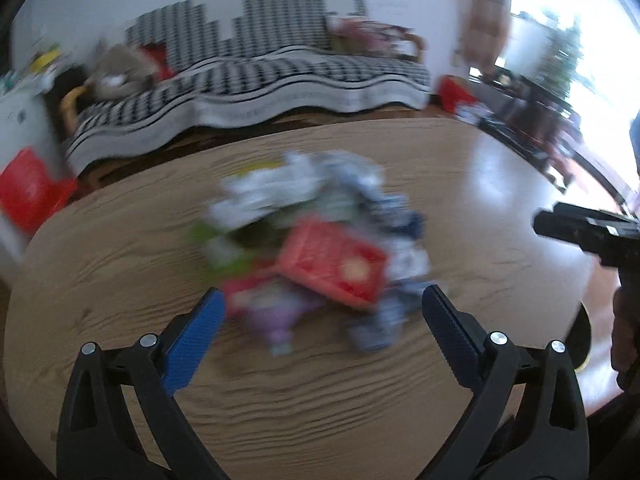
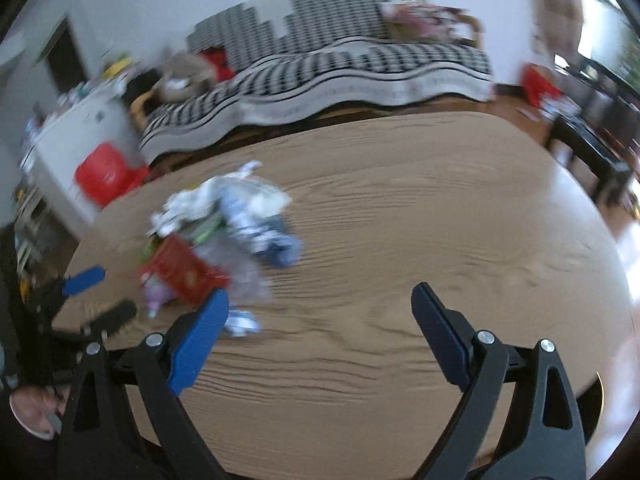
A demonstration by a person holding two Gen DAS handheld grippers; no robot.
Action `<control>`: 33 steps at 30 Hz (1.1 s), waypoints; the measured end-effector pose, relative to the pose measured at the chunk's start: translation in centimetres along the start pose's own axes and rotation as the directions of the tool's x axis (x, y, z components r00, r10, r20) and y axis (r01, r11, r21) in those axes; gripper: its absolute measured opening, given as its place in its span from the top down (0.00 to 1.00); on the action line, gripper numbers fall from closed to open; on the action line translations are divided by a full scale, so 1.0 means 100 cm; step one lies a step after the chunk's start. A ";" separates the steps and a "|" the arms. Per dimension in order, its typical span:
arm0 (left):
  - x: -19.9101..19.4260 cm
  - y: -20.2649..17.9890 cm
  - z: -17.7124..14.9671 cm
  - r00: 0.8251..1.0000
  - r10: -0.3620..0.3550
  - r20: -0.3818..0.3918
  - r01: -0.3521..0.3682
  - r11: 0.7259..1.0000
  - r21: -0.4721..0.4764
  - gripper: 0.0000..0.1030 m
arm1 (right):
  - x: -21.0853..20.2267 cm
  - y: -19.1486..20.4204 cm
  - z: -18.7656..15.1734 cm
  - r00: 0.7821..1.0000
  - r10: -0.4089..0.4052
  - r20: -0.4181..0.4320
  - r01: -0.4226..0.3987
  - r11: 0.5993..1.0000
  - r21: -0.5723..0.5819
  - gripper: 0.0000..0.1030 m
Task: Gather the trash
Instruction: 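Move both tools back over the trash pile on the table, then grasp the green snack box with the left tool while the right tool grasps the red cigarette box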
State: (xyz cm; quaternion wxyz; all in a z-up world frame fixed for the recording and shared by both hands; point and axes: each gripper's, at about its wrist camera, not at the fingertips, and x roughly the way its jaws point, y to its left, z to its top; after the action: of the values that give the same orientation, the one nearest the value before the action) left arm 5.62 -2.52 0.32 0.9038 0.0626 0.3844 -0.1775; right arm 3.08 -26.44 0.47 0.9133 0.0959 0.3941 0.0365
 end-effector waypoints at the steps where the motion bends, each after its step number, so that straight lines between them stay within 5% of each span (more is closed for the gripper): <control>1: 0.001 0.013 -0.002 1.000 0.015 -0.005 -0.015 1.000 -0.016 0.07 | 0.009 0.016 0.001 1.000 0.013 -0.009 -0.013 0.999 -0.038 0.13; 9: 0.025 0.083 0.003 0.998 0.049 -0.050 -0.055 0.989 -0.140 0.07 | 0.047 0.082 -0.009 0.996 0.077 -0.041 -0.083 0.976 -0.201 0.13; 20: 0.093 0.098 0.025 0.991 -0.034 -0.130 0.001 0.969 -0.247 0.07 | 0.094 0.132 -0.013 0.997 0.070 -0.042 -0.081 0.919 -0.386 0.13; 25: 0.111 0.109 0.025 0.989 -0.016 -0.144 -0.025 0.959 -0.283 0.10 | 0.118 0.142 -0.011 0.998 0.050 -0.048 -0.066 0.905 -0.421 0.16; 29: 0.116 0.111 0.024 0.987 -0.059 -0.151 0.010 0.952 -0.305 0.32 | 0.138 0.146 -0.006 0.999 0.035 -0.041 -0.049 0.896 -0.442 0.19; 33: 0.118 0.103 0.025 0.982 -0.104 -0.160 0.052 0.953 -0.297 0.62 | 0.151 0.150 -0.004 0.999 0.017 -0.047 -0.037 0.886 -0.462 0.35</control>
State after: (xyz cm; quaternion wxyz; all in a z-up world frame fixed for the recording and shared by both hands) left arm 18.68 3.21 -6.58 0.8584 -0.0714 0.4858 -0.1483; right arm 13.31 -9.51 -7.54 0.9010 -0.1196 0.3914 0.1440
